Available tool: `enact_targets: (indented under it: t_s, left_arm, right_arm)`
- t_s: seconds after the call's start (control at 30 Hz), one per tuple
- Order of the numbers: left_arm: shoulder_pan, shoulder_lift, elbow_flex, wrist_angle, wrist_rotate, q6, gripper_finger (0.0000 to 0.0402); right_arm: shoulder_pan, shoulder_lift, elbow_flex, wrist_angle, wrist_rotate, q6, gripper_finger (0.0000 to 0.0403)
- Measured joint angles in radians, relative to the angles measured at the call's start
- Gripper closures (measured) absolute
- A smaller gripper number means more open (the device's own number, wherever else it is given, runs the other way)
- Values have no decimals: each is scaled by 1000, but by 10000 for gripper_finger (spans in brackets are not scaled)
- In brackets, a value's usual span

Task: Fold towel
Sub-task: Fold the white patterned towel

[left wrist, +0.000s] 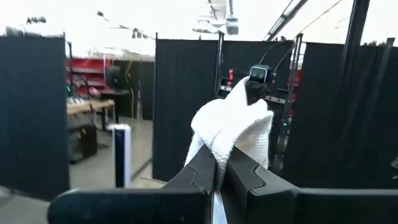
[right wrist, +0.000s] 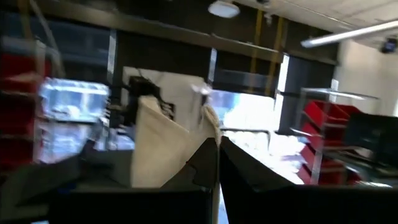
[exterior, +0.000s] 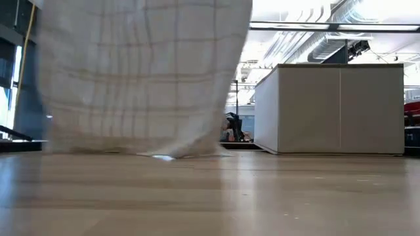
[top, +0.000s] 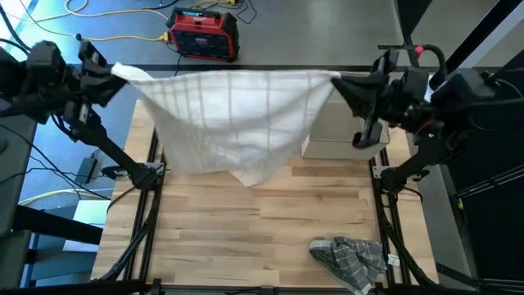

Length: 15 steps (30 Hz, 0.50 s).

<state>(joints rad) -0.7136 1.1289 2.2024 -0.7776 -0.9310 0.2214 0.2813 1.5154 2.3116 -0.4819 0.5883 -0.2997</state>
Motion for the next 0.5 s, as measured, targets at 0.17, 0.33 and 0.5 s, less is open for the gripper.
enact_targets:
  t_s: [0.17, 0.33, 0.5]
  left_arm:
    - [0, 1, -8, -10, -30, 185, 402]
    - [0, 16, -9, 53, 127, 136, 401]
    - [-1, 48, -10, 88, 298, 48, 401]
  right_arm:
    - [-58, 0, -1, -54, 54, -6, 403]
    - [-52, 0, -1, -27, -197, 77, 403]
    - [-18, 4, -1, -8, -490, 181, 403]
